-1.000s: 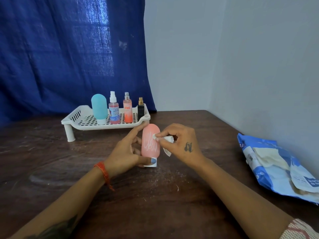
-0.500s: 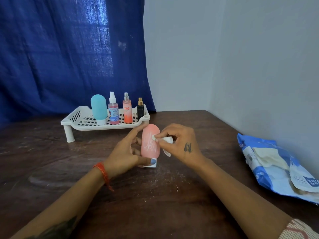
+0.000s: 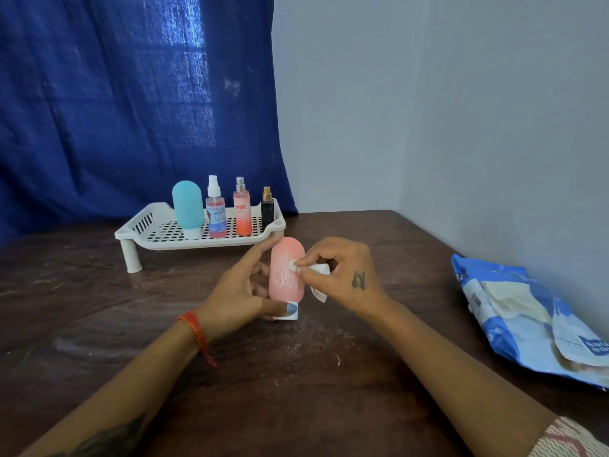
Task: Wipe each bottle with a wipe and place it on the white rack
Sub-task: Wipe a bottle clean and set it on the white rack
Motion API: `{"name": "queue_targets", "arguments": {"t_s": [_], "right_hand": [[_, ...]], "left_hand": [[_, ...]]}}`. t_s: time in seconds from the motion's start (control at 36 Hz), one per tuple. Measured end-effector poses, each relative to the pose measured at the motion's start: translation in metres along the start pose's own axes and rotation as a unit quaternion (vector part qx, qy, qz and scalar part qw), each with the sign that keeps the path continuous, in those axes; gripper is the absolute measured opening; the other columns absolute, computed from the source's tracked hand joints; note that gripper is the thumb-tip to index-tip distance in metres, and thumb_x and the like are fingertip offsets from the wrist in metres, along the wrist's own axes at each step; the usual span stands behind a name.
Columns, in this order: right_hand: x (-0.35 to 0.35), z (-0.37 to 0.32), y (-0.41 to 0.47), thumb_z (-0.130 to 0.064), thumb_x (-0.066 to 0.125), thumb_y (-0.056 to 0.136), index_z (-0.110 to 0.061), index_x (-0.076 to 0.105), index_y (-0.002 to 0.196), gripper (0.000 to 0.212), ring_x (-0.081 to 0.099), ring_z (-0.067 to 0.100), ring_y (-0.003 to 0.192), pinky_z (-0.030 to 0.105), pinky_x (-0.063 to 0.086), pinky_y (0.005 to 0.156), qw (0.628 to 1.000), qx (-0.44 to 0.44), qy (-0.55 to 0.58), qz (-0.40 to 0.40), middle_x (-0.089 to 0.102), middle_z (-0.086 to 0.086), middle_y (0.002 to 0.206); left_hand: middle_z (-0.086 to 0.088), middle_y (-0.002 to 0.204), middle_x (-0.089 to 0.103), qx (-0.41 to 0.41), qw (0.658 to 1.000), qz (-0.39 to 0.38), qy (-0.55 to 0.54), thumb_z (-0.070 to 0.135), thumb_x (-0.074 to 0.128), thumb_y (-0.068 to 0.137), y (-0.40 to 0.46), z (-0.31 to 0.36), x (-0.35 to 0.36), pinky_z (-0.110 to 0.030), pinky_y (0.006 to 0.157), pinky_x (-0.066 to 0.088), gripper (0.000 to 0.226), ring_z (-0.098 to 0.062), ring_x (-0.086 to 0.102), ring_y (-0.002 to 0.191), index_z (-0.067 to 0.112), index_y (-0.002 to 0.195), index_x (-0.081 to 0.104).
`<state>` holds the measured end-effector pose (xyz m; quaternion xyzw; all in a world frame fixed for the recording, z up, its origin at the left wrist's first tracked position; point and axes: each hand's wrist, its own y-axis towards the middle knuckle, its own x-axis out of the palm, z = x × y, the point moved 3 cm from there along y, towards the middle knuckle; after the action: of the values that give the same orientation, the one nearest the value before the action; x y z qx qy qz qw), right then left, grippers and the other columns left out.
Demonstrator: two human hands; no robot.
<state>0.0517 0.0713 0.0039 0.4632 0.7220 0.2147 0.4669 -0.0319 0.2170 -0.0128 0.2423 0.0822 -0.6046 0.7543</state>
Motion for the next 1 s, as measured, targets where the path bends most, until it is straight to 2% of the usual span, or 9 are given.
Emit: {"name": "queue_targets", "arguments": {"t_s": [0.08, 0.19, 0.31, 0.42, 0.53, 0.61, 0.83, 0.92, 1.0], "right_hand": [[-0.0012, 0.0022, -0.0003, -0.017, 0.077, 0.072, -0.015, 0.075, 0.075, 0.005, 0.061, 0.006, 0.069, 0.009, 0.046, 0.061, 1.000, 0.005, -0.005, 0.004, 0.067, -0.009, 0.075], [-0.0010, 0.0051, -0.0008, -0.016, 0.076, 0.075, -0.014, 0.076, 0.077, 0.003, 0.059, 0.005, 0.066, 0.011, 0.045, 0.061, 0.999, 0.007, -0.028, 0.027, 0.070, -0.003, 0.075], [-0.0013, 0.0047, -0.0006, -0.019, 0.074, 0.078, -0.014, 0.076, 0.087, 0.010, 0.059, 0.002, 0.073, 0.005, 0.043, 0.066, 0.998, 0.008, -0.040, 0.053, 0.071, -0.002, 0.084], [0.0000, 0.0016, 0.0009, -0.020, 0.075, 0.077, -0.014, 0.076, 0.086, 0.011, 0.063, 0.006, 0.078, 0.007, 0.046, 0.066, 1.000, 0.001, -0.016, 0.026, 0.071, -0.001, 0.087], [-0.0008, 0.0025, -0.0001, -0.017, 0.077, 0.073, -0.013, 0.075, 0.077, 0.005, 0.063, 0.008, 0.073, 0.016, 0.052, 0.064, 1.000, 0.014, 0.010, -0.006, 0.070, -0.004, 0.080], [-0.0011, 0.0049, -0.0004, -0.014, 0.076, 0.072, -0.015, 0.074, 0.073, 0.002, 0.061, 0.006, 0.069, 0.013, 0.049, 0.061, 1.000, 0.023, -0.006, -0.001, 0.067, -0.008, 0.074], [-0.0020, 0.0043, 0.0021, -0.019, 0.073, 0.079, -0.013, 0.075, 0.091, 0.014, 0.062, 0.007, 0.079, 0.009, 0.045, 0.069, 0.997, 0.019, -0.036, 0.062, 0.072, 0.002, 0.089], [-0.0004, 0.0012, 0.0025, -0.020, 0.073, 0.079, -0.013, 0.076, 0.091, 0.014, 0.062, 0.006, 0.083, 0.008, 0.045, 0.069, 0.999, 0.006, -0.023, 0.043, 0.071, 0.001, 0.092], [-0.0003, 0.0015, 0.0008, -0.016, 0.076, 0.075, -0.014, 0.076, 0.084, 0.009, 0.062, 0.007, 0.078, 0.009, 0.048, 0.066, 1.000, 0.005, 0.005, 0.012, 0.070, -0.003, 0.086]], "left_hand": [[-0.003, 0.118, 0.052, 0.000, 1.000, -0.003, 0.004, 0.006, 0.082, 0.067, 0.0001, 0.0002, 0.0001, -0.024, 0.069, 0.057, 0.100, -0.023, 0.064, 0.088, 0.053, 0.133, 0.023], [-0.004, 0.123, 0.048, 0.000, 1.000, -0.008, 0.002, 0.007, 0.081, 0.068, -0.0006, 0.0015, -0.0003, -0.019, 0.065, 0.053, 0.100, -0.021, 0.060, 0.088, 0.050, 0.136, 0.022], [-0.004, 0.117, 0.053, 0.001, 1.000, -0.005, 0.000, 0.009, 0.083, 0.065, -0.0011, -0.0004, -0.0005, -0.028, 0.073, 0.057, 0.100, -0.025, 0.064, 0.091, 0.055, 0.131, 0.024], [-0.004, 0.112, 0.056, 0.002, 1.000, -0.003, -0.001, 0.006, 0.083, 0.065, -0.0007, -0.0015, -0.0012, -0.029, 0.073, 0.058, 0.100, -0.024, 0.066, 0.087, 0.055, 0.131, 0.024], [-0.003, 0.112, 0.055, -0.002, 1.000, -0.004, 0.003, 0.005, 0.082, 0.066, 0.0002, -0.0013, -0.0008, -0.027, 0.072, 0.058, 0.101, -0.022, 0.066, 0.085, 0.052, 0.134, 0.023], [-0.003, 0.113, 0.054, -0.005, 1.000, -0.004, 0.006, 0.007, 0.082, 0.066, 0.0009, -0.0020, -0.0011, -0.028, 0.073, 0.058, 0.102, -0.023, 0.066, 0.087, 0.051, 0.136, 0.023], [-0.004, 0.114, 0.054, -0.009, 1.000, -0.011, 0.000, 0.009, 0.083, 0.066, 0.0015, -0.0041, -0.0018, -0.032, 0.075, 0.058, 0.103, -0.025, 0.066, 0.089, 0.052, 0.137, 0.023], [-0.006, 0.113, 0.056, -0.005, 1.000, -0.009, -0.001, 0.007, 0.083, 0.065, 0.0017, -0.0041, -0.0019, -0.032, 0.074, 0.059, 0.104, -0.024, 0.068, 0.087, 0.050, 0.139, 0.023], [-0.006, 0.111, 0.056, -0.004, 1.000, -0.010, -0.002, 0.005, 0.083, 0.065, 0.0014, -0.0041, -0.0019, -0.032, 0.075, 0.059, 0.104, -0.025, 0.067, 0.086, 0.049, 0.139, 0.024]]}}
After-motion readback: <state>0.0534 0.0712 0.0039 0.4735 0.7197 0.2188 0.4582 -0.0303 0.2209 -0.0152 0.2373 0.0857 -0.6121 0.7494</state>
